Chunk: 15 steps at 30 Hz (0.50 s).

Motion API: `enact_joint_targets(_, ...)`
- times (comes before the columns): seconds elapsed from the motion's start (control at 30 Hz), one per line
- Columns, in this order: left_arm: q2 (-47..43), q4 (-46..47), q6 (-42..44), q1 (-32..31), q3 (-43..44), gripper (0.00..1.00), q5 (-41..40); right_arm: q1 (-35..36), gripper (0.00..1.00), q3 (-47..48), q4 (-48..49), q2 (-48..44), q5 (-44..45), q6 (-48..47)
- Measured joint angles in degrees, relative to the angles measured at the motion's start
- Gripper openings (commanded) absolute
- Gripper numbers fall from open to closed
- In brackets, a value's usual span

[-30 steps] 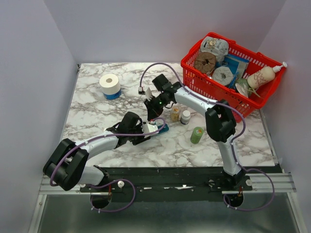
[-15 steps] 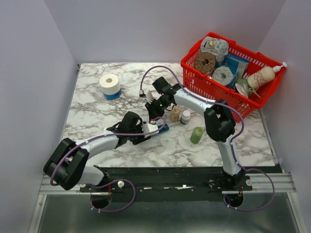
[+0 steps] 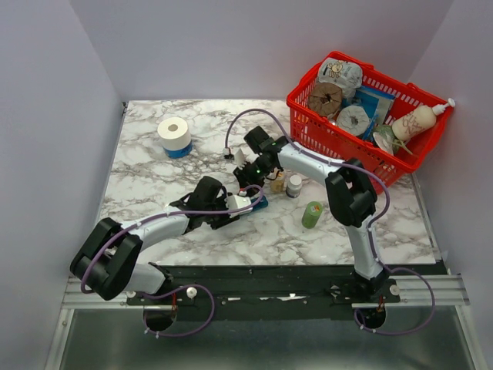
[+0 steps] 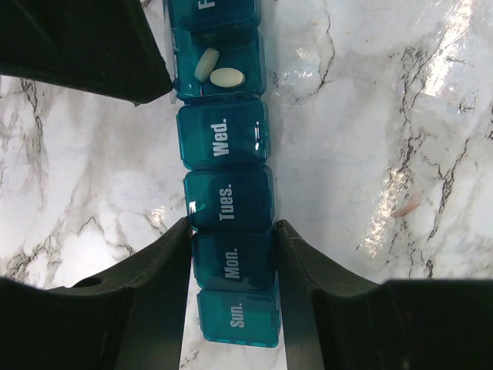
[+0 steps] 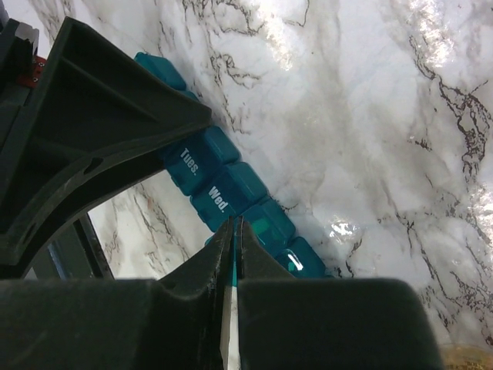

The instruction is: Sort the pills into containers

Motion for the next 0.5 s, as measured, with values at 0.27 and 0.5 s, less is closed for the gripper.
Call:
enact_joint_targets(0.27,0.2,0.0,-0.2,0.0,0.2,0.16,-0.2,0.0,0.11,-2.5,-0.1,-1.5,0.1,-0.7)
enact_joint_targets(0.5,0.4,0.0,-0.2,0.0,0.3,0.16,-0.3,0.0,0.1,-3.1,-0.1,-1.6,0.7,-1.0)
